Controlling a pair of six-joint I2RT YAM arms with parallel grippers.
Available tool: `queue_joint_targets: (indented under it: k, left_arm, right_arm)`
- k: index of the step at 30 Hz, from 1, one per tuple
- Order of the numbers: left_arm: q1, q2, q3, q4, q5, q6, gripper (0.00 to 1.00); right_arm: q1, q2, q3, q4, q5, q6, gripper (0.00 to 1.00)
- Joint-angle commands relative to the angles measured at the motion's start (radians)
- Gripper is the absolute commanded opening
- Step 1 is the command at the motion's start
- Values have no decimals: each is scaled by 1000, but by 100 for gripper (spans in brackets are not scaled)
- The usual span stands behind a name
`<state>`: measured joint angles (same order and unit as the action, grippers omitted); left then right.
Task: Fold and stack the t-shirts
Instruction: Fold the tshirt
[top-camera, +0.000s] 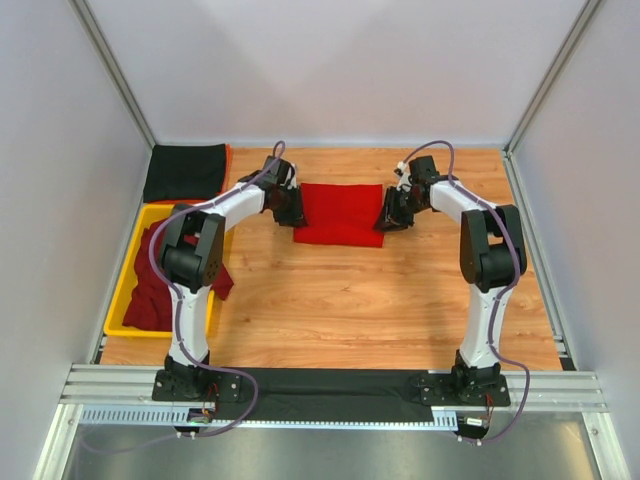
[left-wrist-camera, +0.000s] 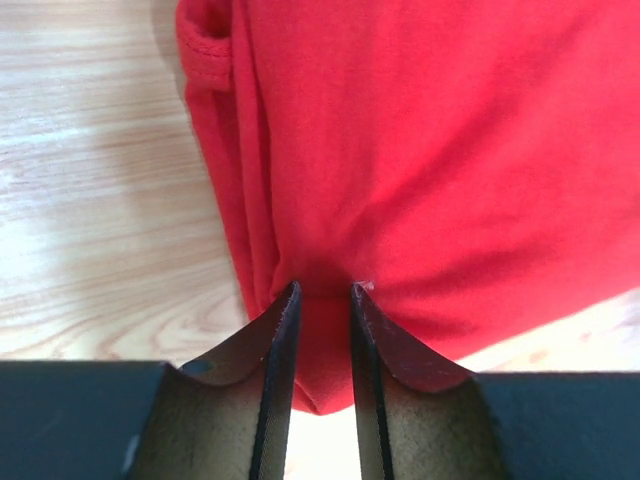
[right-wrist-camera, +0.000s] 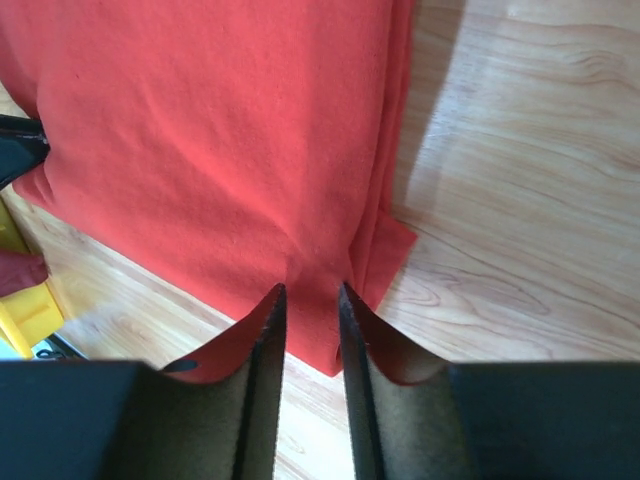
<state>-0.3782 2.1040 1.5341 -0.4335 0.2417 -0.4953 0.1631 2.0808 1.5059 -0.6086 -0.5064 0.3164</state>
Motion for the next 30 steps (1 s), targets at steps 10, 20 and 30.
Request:
queue_joint_targets:
  k: [10, 20, 30]
  left_arm:
    - [-5, -171, 35, -91, 60, -14, 36]
    - [-8, -108, 20, -108, 25, -52, 34]
    - [-7, -52, -129, -103, -88, -123, 33]
  right_arm:
    - [47, -76, 42, 66, -181, 56, 27]
    - [133, 139, 339, 15, -368, 84, 18]
    - [170, 358, 303, 47, -383, 37, 17]
